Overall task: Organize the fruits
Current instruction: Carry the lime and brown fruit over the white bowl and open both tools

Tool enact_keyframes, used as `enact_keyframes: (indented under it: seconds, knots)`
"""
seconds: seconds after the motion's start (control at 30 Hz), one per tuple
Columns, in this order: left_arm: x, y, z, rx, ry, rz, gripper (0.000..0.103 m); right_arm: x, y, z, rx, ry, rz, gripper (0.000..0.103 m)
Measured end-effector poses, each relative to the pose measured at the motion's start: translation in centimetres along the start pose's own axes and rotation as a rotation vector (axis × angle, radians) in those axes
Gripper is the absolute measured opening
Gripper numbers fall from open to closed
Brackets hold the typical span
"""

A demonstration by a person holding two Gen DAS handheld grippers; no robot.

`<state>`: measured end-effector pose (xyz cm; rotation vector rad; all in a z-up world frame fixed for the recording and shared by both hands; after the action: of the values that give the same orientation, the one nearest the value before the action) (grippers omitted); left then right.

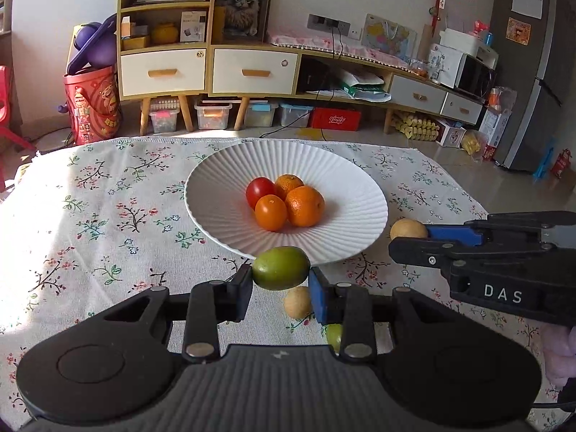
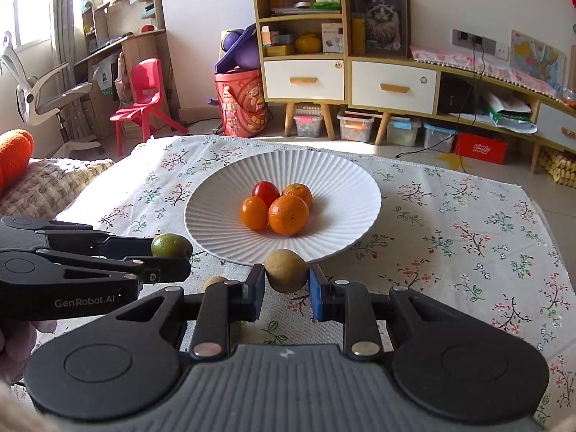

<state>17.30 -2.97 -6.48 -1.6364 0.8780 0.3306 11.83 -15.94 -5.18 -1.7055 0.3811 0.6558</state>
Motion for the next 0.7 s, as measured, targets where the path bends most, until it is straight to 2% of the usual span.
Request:
enact_keyframes:
  seconds: [0.4,0.7]
  knots:
    - [1.4,-2.6,0.5,0.001,-0.013,-0.004,0.019,1.4,-2.3,-1.0,0.025,0.04,-0.027,0.023]
    - [3.4,-3.2,0.4,0.064,-0.012,-0.006,0.019,3.1,-2.3,-1.7,0.038,0.056,0.01,0.023]
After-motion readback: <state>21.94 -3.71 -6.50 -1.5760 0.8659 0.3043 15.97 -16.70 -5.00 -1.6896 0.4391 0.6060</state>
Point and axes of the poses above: each gripper's, at about its wrist camera, not at the fingertips, and x roughly the way its jaws point, z to its left, y to its underside, the point moved 5 cm from there along x, roughly the way its jaws point, and after that the axes turned 12 degrees about -x, right-handed, at the moved point
